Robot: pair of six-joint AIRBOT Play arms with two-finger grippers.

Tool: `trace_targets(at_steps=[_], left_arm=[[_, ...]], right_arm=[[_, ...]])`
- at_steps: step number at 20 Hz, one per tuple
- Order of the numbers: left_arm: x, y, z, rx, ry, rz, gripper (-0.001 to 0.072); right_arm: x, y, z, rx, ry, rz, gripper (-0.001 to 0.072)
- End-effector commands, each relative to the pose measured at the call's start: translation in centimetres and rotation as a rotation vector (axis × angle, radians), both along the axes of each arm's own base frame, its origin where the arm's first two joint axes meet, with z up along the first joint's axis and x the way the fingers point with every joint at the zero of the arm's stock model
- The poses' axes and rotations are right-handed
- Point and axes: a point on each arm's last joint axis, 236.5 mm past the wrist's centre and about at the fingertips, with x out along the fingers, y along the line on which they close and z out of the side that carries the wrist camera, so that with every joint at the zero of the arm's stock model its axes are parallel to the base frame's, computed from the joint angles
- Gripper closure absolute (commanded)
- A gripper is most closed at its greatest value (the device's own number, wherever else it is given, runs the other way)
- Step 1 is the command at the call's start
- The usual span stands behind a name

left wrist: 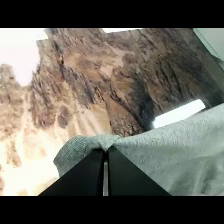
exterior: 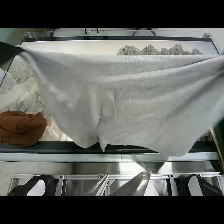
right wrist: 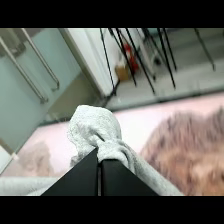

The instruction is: Fold the shirts.

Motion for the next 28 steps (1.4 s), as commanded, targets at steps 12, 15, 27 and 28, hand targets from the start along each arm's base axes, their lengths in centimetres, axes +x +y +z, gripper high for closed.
trace_targets(at_steps=[12, 15, 27, 28], left_arm=[[15.5, 3.8, -27.5, -0.193, 0.711, -0.108, 0.0294], [11.8, 5.8, -25.7, -0.224, 0.804, -0.126, 0.0295], [-4.9, 7.0, -40.1, 0.027, 1.183, 0.132, 0.0295], [-4.9, 6.5, -40.6, 0.035, 1.187, 0.119, 0.0294]], right_arm=[[12.7, -0.8, -23.9, 0.391, 0.396, 0.276, 0.0694], [7.8, -2.5, -24.7, 0.332, 0.547, 0.286, 0.0693], [-2.9, -1.0, -25.9, 0.170, 0.634, 0.049, 0.0693], [-3.0, -0.8, -25.3, 0.172, 0.620, 0.050, 0.0693]])
